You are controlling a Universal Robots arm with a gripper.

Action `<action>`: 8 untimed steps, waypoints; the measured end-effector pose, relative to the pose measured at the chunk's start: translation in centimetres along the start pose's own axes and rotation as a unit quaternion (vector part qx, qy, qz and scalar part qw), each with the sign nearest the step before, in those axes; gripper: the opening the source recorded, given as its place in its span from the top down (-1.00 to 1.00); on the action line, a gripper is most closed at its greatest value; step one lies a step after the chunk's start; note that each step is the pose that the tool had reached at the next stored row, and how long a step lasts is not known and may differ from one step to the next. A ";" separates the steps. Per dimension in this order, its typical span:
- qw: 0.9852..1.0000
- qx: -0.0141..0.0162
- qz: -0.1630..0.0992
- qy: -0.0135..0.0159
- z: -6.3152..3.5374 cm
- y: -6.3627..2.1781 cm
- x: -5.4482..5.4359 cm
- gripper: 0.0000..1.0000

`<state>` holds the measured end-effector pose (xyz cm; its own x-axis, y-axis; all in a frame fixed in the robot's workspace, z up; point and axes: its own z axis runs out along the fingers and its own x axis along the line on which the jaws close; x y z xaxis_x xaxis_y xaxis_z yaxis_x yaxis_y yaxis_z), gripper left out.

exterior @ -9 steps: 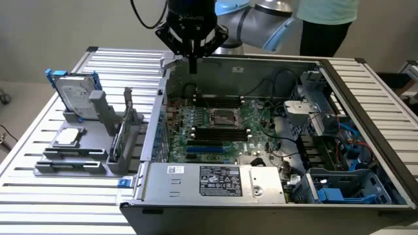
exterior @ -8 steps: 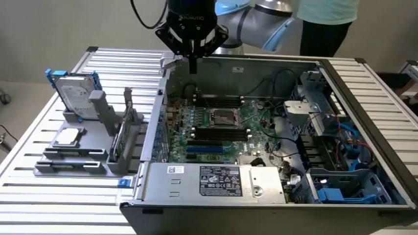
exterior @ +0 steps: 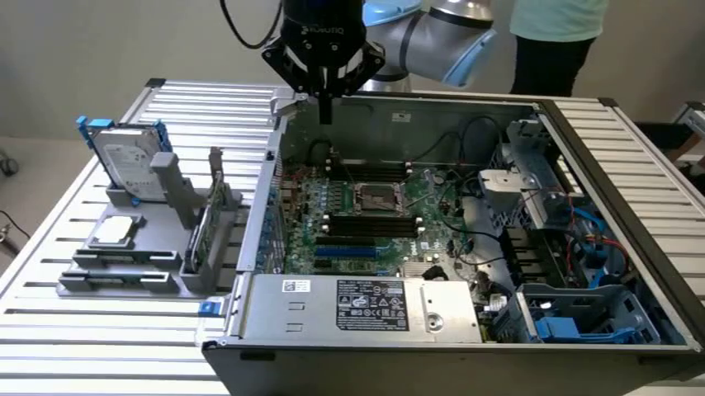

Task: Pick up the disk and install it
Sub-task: 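Reach for the disk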

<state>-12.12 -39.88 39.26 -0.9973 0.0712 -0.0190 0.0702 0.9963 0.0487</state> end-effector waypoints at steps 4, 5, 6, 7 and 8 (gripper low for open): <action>1.000 0.000 0.000 0.000 -0.01 0.04 0.8 0.79; 1.000 0.000 0.000 0.000 -0.02 0.09 1.2 0.79; 1.000 0.000 0.000 -0.001 -0.02 0.15 1.7 0.79; 1.000 0.000 0.000 -0.001 -0.02 0.24 2.2 0.79; 1.000 0.000 0.000 -0.001 -0.03 0.32 2.6 0.79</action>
<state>-14.72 -39.37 39.26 -0.9973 0.0713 -0.0200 0.0702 0.9963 0.0488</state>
